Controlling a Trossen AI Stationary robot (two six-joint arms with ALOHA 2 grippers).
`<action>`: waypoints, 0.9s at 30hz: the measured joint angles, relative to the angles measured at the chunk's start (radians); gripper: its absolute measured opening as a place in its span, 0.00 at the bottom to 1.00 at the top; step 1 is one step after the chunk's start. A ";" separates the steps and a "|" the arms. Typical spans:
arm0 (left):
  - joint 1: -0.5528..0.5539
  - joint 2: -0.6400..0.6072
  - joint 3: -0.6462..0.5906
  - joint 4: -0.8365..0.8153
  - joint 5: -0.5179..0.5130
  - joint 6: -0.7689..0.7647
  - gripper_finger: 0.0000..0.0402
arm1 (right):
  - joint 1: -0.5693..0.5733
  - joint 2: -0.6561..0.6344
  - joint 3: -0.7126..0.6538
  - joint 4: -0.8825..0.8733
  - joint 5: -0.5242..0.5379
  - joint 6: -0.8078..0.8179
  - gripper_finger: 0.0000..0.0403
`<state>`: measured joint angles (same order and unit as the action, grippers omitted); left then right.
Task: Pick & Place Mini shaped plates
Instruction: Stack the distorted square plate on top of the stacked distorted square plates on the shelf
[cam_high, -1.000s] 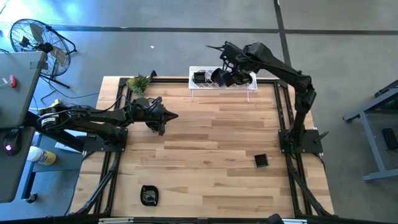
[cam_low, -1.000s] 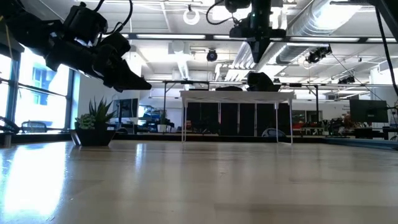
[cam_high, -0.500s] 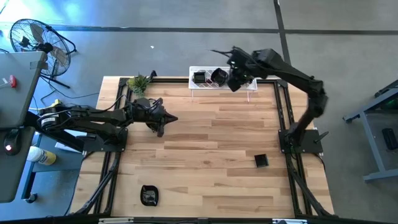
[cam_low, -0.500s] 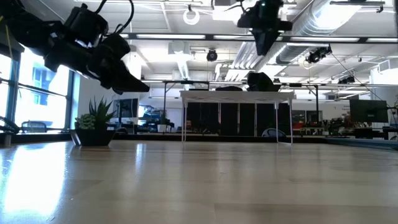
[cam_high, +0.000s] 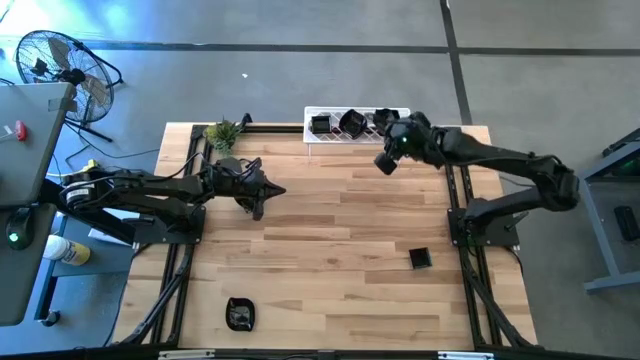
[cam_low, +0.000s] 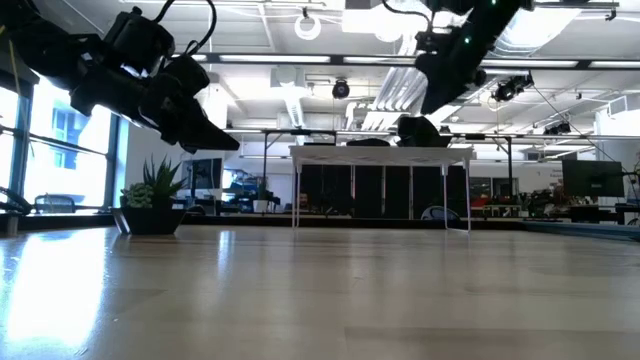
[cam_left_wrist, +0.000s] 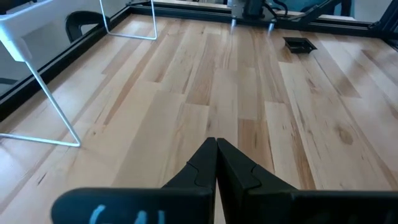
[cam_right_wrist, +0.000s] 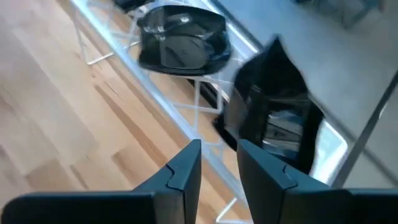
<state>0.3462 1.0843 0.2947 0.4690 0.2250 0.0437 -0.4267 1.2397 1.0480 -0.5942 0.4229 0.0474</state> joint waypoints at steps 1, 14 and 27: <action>0.000 0.000 0.000 0.000 -0.004 0.000 0.00 | 0.004 0.000 -0.020 0.023 0.011 -0.027 0.25; 0.000 0.000 0.000 0.000 -0.008 0.004 0.00 | 0.008 -0.006 -0.074 0.141 0.092 -0.187 0.25; 0.000 0.000 0.000 0.000 -0.011 0.011 0.00 | 0.042 -0.019 -0.073 0.120 0.153 -0.213 0.25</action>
<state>0.3462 1.0843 0.2947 0.4686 0.2138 0.0551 -0.3851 1.2209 0.9749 -0.4744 0.5762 -0.1661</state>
